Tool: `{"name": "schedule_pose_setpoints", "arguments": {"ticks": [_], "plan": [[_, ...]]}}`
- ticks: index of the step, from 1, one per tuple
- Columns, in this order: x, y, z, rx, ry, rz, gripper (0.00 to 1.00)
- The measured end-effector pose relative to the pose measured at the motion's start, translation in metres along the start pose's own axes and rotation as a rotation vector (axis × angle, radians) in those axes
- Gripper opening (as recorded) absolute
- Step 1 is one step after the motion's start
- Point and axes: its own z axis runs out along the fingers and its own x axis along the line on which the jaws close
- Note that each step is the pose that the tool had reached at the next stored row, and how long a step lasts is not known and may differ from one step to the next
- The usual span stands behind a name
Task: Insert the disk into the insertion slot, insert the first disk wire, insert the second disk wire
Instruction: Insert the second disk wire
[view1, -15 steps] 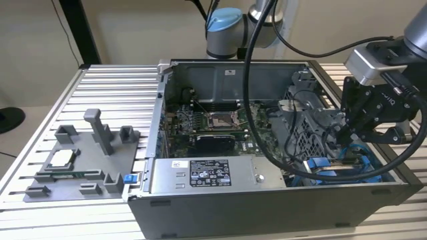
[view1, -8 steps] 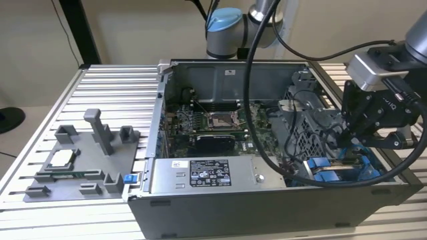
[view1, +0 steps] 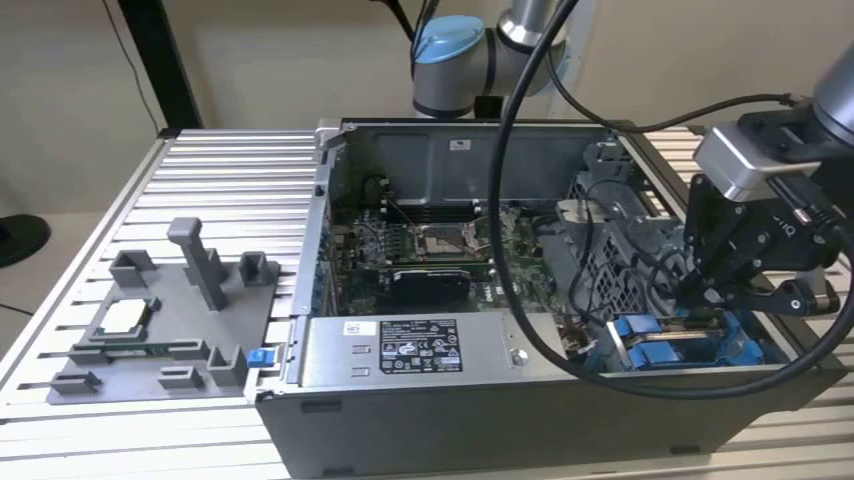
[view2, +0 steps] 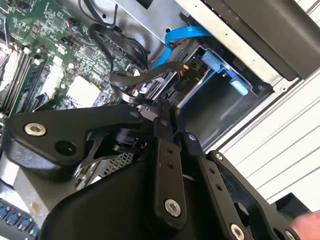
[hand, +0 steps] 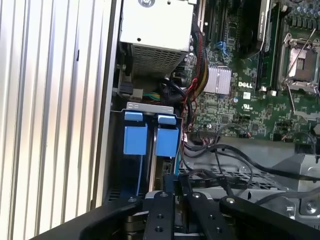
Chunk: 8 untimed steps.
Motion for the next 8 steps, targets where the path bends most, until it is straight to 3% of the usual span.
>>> {"name": "schedule_pose_setpoints", "arguments": {"ticks": [8], "plan": [[0.0003, 0.0000, 0.0005, -0.0001, 0.0013, 0.000, 0.00]]}}
